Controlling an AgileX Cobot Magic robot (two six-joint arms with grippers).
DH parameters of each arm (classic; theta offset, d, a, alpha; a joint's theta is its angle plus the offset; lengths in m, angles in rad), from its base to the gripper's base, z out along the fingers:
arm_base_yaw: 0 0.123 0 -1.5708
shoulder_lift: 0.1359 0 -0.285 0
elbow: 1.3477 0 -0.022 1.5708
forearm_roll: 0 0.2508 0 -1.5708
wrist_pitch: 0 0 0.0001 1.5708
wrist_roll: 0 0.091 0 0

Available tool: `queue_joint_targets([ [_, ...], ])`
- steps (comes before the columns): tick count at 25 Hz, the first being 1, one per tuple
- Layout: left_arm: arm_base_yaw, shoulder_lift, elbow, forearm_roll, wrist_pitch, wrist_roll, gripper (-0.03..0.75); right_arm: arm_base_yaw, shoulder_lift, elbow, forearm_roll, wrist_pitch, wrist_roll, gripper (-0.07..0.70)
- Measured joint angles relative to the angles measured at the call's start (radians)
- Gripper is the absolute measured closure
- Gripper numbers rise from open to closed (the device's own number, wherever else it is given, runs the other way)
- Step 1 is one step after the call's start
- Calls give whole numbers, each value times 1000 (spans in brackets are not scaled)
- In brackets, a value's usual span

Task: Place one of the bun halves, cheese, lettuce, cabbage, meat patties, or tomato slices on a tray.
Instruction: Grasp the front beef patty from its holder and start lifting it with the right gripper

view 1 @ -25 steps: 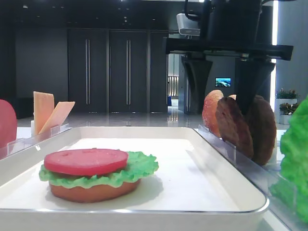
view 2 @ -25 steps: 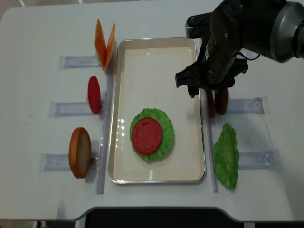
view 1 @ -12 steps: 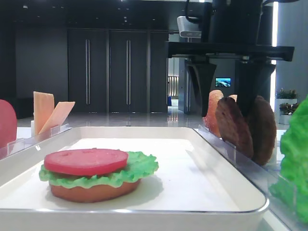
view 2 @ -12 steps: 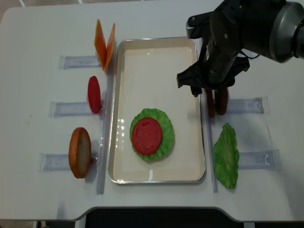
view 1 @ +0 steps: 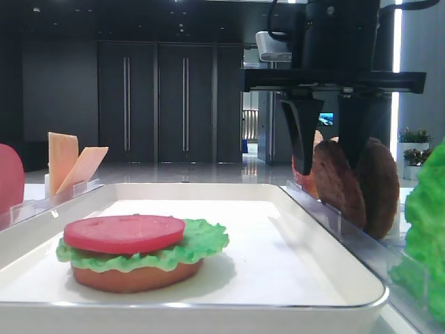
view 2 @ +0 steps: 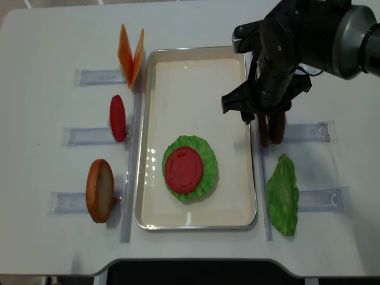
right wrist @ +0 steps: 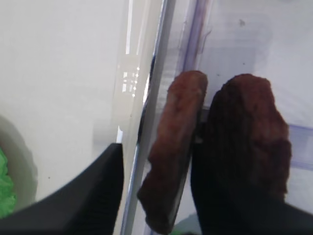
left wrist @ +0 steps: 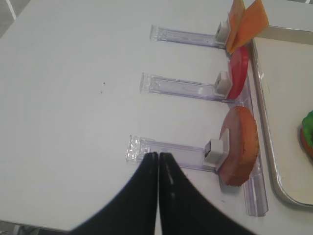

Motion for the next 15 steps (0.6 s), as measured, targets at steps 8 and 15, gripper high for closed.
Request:
queue_joint_targets([
  [8,0,0,0,0,0,0,736,0,0,0,-20,9,-4,456],
  [15,0,0,0,0,0,0,736,0,0,0,-48,19,-4,515],
])
